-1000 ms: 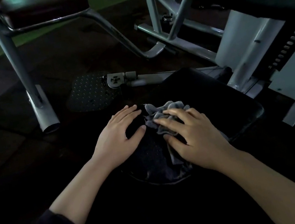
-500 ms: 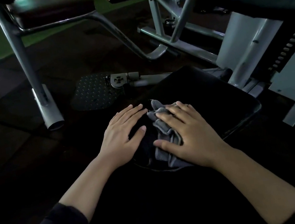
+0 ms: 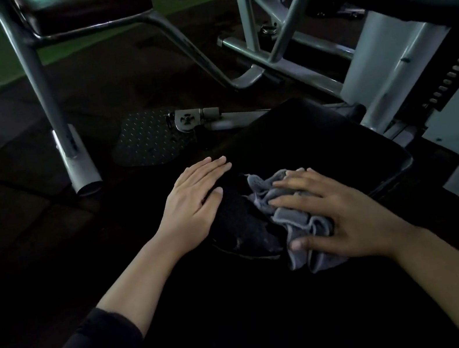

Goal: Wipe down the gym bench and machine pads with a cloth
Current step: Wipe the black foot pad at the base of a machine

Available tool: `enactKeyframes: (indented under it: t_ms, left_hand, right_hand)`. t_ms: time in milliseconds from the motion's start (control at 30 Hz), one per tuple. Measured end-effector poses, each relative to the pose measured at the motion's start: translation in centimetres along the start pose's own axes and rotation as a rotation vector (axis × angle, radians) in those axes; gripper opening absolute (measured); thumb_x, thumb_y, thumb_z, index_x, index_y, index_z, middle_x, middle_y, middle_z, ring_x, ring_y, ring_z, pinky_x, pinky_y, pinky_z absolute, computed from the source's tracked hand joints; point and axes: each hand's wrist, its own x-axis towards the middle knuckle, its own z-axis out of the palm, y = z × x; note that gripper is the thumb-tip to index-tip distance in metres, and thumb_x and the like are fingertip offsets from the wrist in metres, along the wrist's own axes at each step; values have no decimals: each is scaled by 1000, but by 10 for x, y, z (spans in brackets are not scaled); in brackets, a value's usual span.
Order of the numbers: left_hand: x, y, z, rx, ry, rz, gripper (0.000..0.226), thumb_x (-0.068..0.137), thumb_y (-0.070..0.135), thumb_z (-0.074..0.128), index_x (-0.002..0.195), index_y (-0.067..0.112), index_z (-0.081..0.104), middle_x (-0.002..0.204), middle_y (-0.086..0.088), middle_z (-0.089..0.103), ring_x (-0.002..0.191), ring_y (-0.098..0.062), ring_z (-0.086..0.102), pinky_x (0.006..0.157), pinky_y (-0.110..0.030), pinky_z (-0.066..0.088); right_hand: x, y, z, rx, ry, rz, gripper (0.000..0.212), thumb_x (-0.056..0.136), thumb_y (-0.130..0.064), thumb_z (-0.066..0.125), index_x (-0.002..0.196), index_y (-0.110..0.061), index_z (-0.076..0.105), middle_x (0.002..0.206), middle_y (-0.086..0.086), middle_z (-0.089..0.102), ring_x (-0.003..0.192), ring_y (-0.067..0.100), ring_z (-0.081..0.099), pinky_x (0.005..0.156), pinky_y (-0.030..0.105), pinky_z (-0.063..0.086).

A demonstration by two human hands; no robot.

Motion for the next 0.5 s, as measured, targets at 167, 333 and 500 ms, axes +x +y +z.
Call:
enactKeyframes:
  t_ms: [167,333,500]
  left_hand:
    - [1,-4,3,-45,42,21,50,92,36,34,134,22,56,142,13,50,138,1,32,118,-37,24]
    - [2,-11,3,-119,43,64,46,91,27,31,130,24,54,139,9,51,136,-3,37,116,-41,26]
    - [1,-8,3,-76,23,22,48,93,34,31,134,25,54,142,14,49,139,0,32,118,-41,23]
  right_hand:
    - [31,-21,6,75,93,158,58,83,-66,48,133,-37,53,146,-13,43,143,5,23,121,35,11]
    - [35,-56,34,-71,76,21,51,92,-54,46,133,-25,56,145,4,47,142,23,28,119,32,10]
    - [0,-27,18,-7,-41,-162,41,96,-39,55,135,-27,54,150,-4,40,146,16,21,119,40,18]
